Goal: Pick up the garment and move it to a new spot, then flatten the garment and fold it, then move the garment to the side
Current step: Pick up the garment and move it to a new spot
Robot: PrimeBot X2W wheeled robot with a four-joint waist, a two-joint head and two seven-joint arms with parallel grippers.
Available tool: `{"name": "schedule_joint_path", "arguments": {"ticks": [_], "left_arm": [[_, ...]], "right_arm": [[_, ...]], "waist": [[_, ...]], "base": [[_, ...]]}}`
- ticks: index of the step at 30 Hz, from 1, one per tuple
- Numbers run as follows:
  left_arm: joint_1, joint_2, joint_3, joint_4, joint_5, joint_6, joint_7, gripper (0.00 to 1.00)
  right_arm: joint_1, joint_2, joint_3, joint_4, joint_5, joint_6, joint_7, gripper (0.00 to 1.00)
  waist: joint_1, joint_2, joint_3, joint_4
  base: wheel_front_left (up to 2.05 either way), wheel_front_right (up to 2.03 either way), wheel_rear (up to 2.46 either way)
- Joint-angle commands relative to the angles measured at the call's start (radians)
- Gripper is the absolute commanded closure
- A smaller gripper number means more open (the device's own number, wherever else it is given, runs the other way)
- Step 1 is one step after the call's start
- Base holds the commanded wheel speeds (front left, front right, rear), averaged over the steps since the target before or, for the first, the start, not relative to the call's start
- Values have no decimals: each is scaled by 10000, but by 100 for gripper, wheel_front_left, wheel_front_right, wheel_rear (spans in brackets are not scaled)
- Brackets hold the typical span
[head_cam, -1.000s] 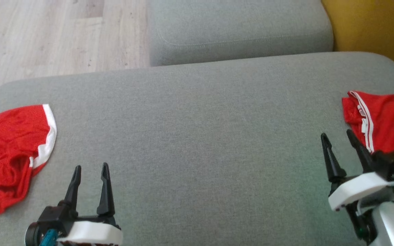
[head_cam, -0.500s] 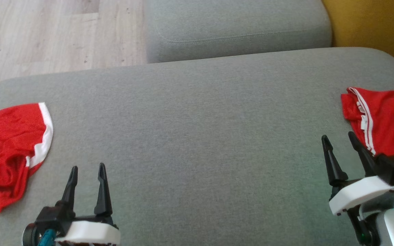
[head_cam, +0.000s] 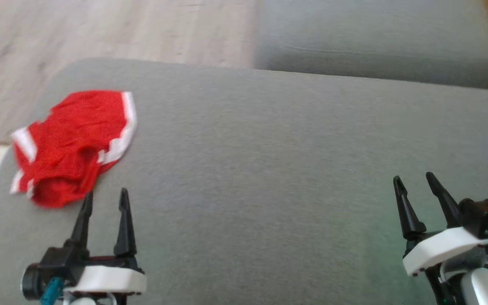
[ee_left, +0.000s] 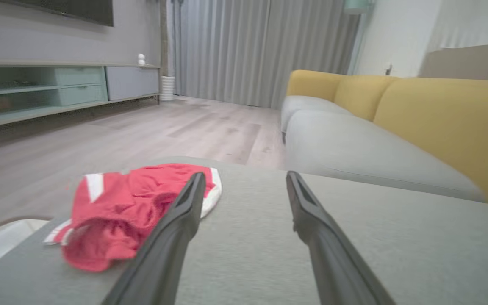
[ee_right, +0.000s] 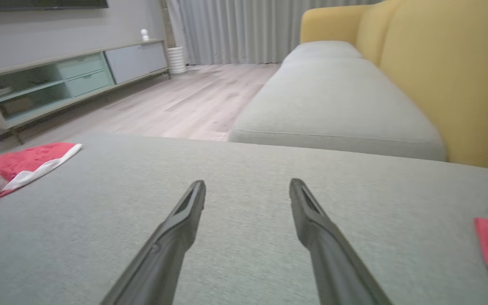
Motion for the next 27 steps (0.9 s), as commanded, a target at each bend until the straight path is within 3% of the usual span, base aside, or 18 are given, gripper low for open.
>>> {"name": "schedule_joint_path", "arguments": {"ticks": [1, 8, 15, 27], "left_arm": [[-450, 271, 502, -402, 55, 91, -59, 0], [-69, 431, 746, -700, -48, 418, 101, 0], [285, 559, 913, -979, -118, 654, 202, 0], [143, 693, 1476, -1271, -531, 886, 267, 0]], "right_arm": [[-286, -61, 208, -380, -11, 67, -23, 0], [-380, 12, 388, -253, 46, 67, -30, 0], [-384, 69, 431, -175, 35, 67, -63, 0], [-493, -13, 543, -400, -64, 67, 14, 0]], "waist": [[0, 0, 68, 1302], [0, 0, 15, 2661], [0, 0, -2, 3265], [0, 0, 383, 2930]], "base": [[0, 0, 0], [0, 0, 0], [0, 0, 0], [0, 0, 0]]}}
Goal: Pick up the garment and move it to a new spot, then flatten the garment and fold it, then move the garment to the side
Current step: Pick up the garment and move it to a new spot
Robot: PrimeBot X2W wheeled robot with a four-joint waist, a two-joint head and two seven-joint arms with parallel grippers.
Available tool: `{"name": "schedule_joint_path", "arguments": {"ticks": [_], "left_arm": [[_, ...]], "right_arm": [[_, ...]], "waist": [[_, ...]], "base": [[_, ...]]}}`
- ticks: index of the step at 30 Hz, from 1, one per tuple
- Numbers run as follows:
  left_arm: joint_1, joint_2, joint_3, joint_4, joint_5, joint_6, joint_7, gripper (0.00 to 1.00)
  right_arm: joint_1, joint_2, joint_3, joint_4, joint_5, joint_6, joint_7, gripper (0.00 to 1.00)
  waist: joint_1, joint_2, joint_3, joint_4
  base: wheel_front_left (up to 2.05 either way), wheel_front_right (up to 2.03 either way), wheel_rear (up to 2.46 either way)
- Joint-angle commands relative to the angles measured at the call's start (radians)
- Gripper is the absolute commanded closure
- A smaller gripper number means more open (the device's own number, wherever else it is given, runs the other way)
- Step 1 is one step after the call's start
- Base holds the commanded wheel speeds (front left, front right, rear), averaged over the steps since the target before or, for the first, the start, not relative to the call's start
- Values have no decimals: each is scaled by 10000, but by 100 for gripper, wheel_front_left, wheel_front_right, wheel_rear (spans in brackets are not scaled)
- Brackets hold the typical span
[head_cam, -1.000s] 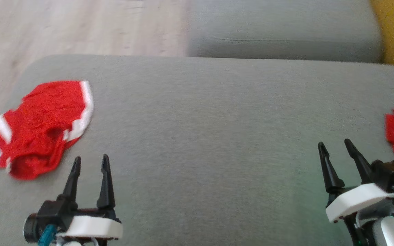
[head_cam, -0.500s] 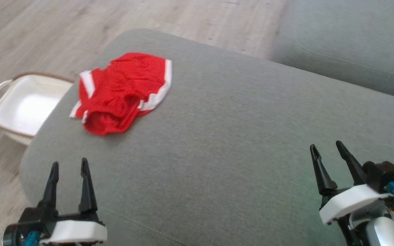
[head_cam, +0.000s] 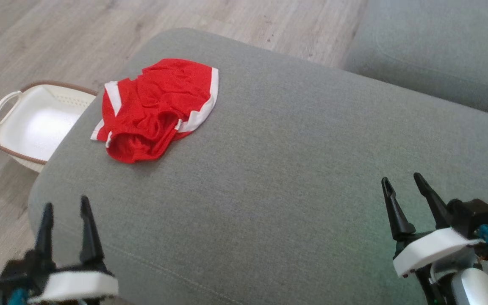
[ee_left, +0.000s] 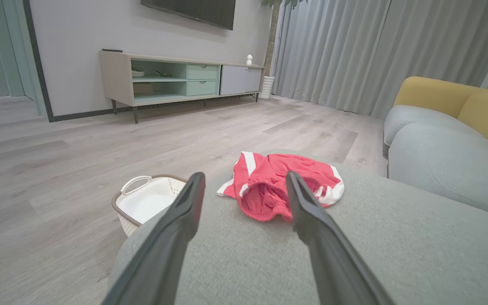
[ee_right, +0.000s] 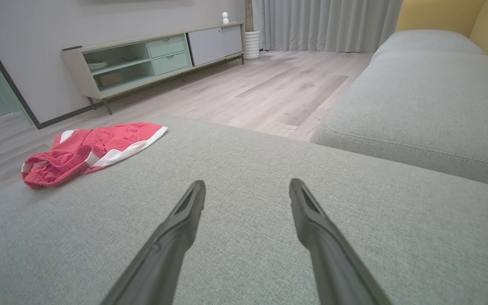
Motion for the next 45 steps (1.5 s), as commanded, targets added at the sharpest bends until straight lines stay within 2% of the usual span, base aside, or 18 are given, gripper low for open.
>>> {"name": "schedule_joint_path", "arguments": {"ticks": [1, 5, 9, 15, 21, 25, 26, 30, 33, 34, 35, 41, 45], "left_arm": [[-886, 210, 493, -380, -12, 66, 52, 0], [-2025, 475, 675, -13, -394, -60, 988, 0], [-3508, 782, 1001, 1017, -945, -308, 1883, 0], [-5502, 1401, 1667, 3004, -1836, -481, 3298, 0], [-6596, 2064, 2080, 4323, -2572, -623, 4758, 0], [-6722, 2413, 2306, 4987, -3055, -363, 5999, 0], [-6722, 2413, 2306, 4987, -3055, -363, 5999, 0], [-6524, 2642, 2462, 5400, -3274, 249, 6923, 0], [-6284, 2534, 2411, 5574, -3612, 525, 7938, 0], [-6218, 2520, 2389, 5559, -3712, 580, 8243, 69], [-6173, 2548, 2391, 5488, -3743, 630, 8370, 100], [-6111, 3184, 2445, 4696, -3213, 609, 7603, 100], [-6423, 3564, 2434, 4000, -2820, 349, 6862, 100]], "right_arm": [[-466, -218, 204, -460, -83, 67, 27, 0], [-638, -266, 286, -891, -220, 67, 144, 0], [-915, -401, 418, -1415, -303, 67, 254, 0], [-1509, -848, 626, -2330, -395, 67, 590, 0], [-1822, -1178, 367, -3206, -496, 67, 769, 0], [-1906, -1236, 283, -3512, -496, 67, 682, 0], [-1906, -1236, 283, -3512, -496, 67, 682, 0], [-1962, -1196, 284, -3679, -453, 67, 542, 0], [-1937, -1116, 250, -3688, -444, 67, 449, 0], [-1933, -1094, 222, -3665, -437, 67, 410, 0], [-1933, -1075, 209, -3626, -423, 67, 379, 0], [-1943, -882, 299, -3262, -306, 67, 102, 0], [-1855, -741, 415, -2849, -203, 67, -63, 0]], "waist": [[0, 0, 160, -133], [0, 0, 647, -490], [0, 0, 1323, -1052], [0, 0, 2830, -2273], [0, 0, 4285, -3368], [0, 0, 4857, -3993], [0, 0, 4857, -3993], [0, 0, 5165, -4447], [0, 0, 5193, -4619], [0, 0, 5164, -4652], [0, 0, 5117, -4670], [0, 0, 4362, -4630], [0, 0, 3463, -4547]], "base": [[0, 0, 0], [0, 0, 0], [0, 0, 0], [0, 0, 0], [0, 0, 0], [0, 0, 0], [0, 0, 0], [0, 0, 0], [0, 0, 0], [0, 0, 0], [0, 0, 0], [0, 0, 0], [0, 0, 0]]}}
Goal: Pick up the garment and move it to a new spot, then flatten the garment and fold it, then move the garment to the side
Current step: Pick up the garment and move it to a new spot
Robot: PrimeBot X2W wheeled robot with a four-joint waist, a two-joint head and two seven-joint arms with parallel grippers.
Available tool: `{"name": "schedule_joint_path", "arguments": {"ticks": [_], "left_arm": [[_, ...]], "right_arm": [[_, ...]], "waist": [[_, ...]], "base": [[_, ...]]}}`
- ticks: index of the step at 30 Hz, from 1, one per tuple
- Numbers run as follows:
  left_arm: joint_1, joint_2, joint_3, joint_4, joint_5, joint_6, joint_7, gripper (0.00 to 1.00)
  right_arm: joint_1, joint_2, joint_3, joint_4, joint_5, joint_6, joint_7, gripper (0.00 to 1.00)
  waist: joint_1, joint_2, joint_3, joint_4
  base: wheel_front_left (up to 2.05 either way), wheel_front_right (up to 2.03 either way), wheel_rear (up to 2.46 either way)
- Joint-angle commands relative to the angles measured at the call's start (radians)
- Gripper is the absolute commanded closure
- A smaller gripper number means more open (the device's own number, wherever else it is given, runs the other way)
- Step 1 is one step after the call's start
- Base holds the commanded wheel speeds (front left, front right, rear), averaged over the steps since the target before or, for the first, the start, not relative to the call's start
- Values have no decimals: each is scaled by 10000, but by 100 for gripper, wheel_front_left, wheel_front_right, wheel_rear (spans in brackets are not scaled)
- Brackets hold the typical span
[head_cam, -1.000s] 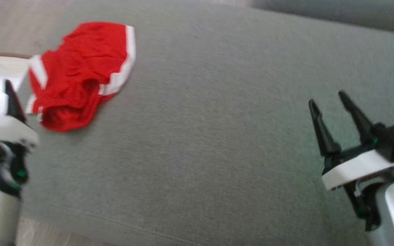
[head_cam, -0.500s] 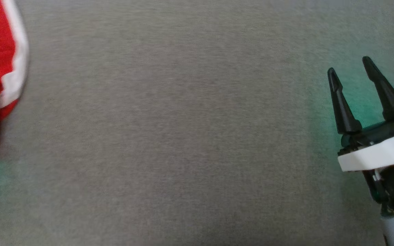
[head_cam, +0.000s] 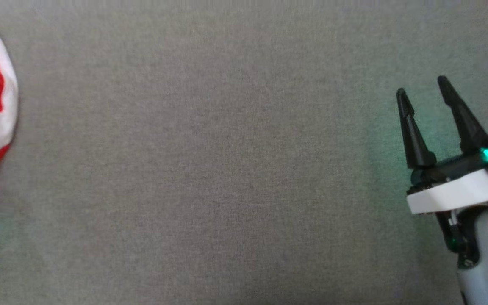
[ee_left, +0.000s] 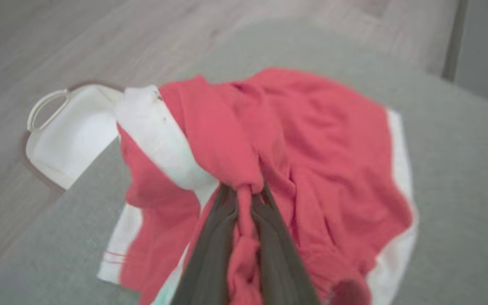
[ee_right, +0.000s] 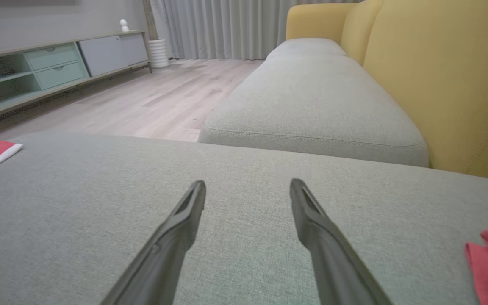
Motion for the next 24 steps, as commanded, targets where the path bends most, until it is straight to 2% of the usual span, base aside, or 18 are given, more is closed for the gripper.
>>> {"name": "schedule_joint_path", "arguments": {"ticks": [1, 6, 10, 14, 18, 24], "left_arm": [[-465, 892, 390, -504, 149, -88, -174, 100], [-1381, 1162, -1, -1571, 623, -478, -540, 100], [-2400, 900, -516, -2477, 910, -834, -856, 100], [-2966, -39, -1215, -3556, 910, -1019, -1061, 100], [-2844, -1114, -1922, -4282, 640, -1139, -1120, 100], [-2159, -2373, -3305, -4124, 658, -1397, -1213, 100]], "right_arm": [[74, 62, 187, -235, 66, 67, -131, 0], [385, 299, 257, 258, 177, 67, -294, 0], [625, 449, 304, 484, 221, 67, -362, 0], [772, 534, 275, 509, 190, 67, -337, 0], [783, 549, 337, 460, 202, 67, -250, 0], [758, 564, 509, 425, 245, 67, -71, 0]], "waist": [[0, 0, -766, 96], [0, 0, -1970, 23], [0, 0, -2701, -227], [0, 0, -3186, -589], [0, 0, -3409, -1090], [0, 0, -3354, -1797]], "base": [[0, 0, 0], [0, 0, 0], [0, 0, 0], [0, 0, 0], [0, 0, 0], [0, 0, 0]]}}
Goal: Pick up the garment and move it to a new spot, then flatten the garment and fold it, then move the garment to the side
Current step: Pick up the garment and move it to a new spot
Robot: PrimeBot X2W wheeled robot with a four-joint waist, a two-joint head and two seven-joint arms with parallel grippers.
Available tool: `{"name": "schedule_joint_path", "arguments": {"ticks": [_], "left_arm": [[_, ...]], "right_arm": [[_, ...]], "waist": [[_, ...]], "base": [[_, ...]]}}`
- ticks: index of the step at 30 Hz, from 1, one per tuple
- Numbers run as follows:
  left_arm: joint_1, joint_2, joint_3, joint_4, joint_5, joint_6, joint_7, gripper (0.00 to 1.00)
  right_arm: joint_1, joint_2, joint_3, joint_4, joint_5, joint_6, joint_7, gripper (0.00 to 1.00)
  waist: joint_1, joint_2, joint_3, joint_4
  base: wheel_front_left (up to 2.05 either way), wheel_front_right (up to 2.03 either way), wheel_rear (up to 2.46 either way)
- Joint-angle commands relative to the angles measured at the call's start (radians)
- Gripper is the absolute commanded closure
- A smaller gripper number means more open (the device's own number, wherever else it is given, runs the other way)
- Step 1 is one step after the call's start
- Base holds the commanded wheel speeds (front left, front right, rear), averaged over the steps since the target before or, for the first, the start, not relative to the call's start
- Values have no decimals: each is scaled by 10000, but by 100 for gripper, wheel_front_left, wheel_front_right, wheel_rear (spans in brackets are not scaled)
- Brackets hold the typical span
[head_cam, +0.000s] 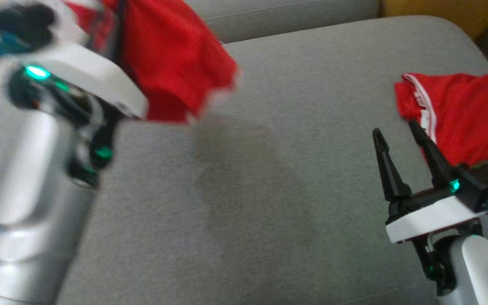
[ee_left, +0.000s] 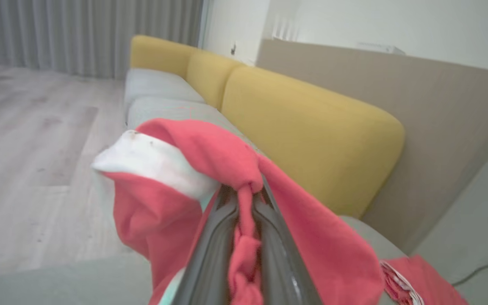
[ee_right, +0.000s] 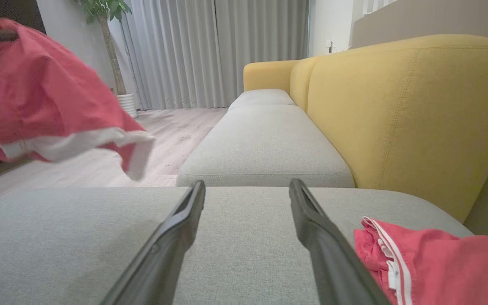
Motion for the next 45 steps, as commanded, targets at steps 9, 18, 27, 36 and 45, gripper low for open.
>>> {"name": "schedule_joint_path", "arguments": {"ticks": [9, 18, 27, 36, 45], "left_arm": [[780, -1421, -1007, 2240, 208, -566, -1388, 100], [1273, -2149, -2200, 5325, 975, -1320, -2805, 0], [2203, -1655, -1722, 4191, 1599, -615, -5640, 0], [4778, -346, -375, 1116, 2014, 693, -6176, 0], [6771, 375, 363, -726, 1997, 1640, -5996, 0]], "right_arm": [[-326, 12, 657, -25, 58, 67, -5, 0], [-477, 95, 903, 703, 99, 67, -174, 0], [-179, 17, 663, 715, 148, 67, -127, 0], [155, 35, 533, 569, 167, 67, -11, 0], [447, 28, 428, 513, 159, 67, 133, 0]], "waist": [[1, 0, 268, -1044], [1, 0, 325, -999], [1, 0, -120, -112], [1, 0, -384, 425], [1, 0, -582, 716]], "base": [[0, 0, 0], [0, 0, 0], [0, 0, 0], [0, 0, 0], [0, 0, 0]]}}
